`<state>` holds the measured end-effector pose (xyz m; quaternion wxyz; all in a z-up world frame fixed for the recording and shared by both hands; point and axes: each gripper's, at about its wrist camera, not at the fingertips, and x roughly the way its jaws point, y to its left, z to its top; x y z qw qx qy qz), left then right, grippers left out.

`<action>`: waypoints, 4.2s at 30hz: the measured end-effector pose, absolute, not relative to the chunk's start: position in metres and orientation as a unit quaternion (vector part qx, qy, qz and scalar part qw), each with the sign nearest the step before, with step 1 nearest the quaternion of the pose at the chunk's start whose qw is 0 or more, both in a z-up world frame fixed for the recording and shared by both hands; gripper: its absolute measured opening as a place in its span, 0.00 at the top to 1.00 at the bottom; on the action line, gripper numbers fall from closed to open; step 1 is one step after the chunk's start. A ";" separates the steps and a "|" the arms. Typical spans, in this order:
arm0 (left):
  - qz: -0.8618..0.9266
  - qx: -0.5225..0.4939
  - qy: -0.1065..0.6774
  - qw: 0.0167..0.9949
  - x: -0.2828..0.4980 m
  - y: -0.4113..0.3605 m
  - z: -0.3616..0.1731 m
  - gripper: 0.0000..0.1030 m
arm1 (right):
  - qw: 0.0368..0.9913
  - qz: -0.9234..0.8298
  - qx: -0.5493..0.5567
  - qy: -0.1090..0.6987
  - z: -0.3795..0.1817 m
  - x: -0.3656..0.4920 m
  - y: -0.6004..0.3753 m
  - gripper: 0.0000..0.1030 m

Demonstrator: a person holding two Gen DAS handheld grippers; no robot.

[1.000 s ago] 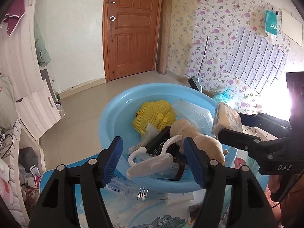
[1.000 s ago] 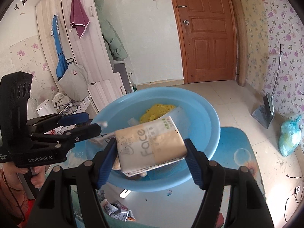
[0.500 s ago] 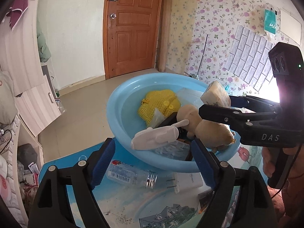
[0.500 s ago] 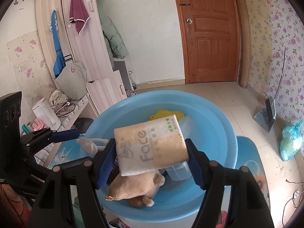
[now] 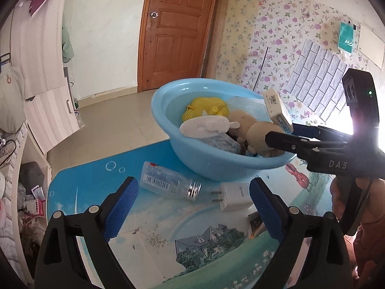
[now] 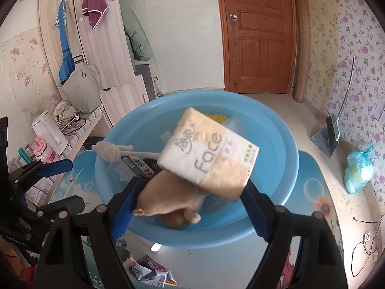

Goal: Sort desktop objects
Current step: 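Carry the hook with left tool while right tool carries the tissue pack into basin, then release the hook and tissue pack into the basin, opening both tools, then grasp the foil snack wrapper with right tool while left tool reaches toward the clear bottle, then lift the wrapper with right tool while left tool grasps the clear bottle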

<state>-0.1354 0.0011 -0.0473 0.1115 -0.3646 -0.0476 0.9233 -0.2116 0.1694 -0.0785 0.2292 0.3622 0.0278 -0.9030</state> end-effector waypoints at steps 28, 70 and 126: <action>0.917 -0.387 -0.046 0.091 -0.066 -0.010 -0.067 0.02 | 0.223 -0.900 0.374 0.016 -0.086 -0.139 0.188 0.20; 0.887 -0.437 0.015 0.150 -0.198 -0.008 -0.112 0.17 | 0.235 -0.857 0.456 -0.040 -0.143 -0.169 0.203 0.65; 0.891 -0.445 0.014 0.085 -0.070 0.020 -0.122 0.17 | 0.218 -0.862 0.445 0.109 -0.156 -0.095 0.174 0.25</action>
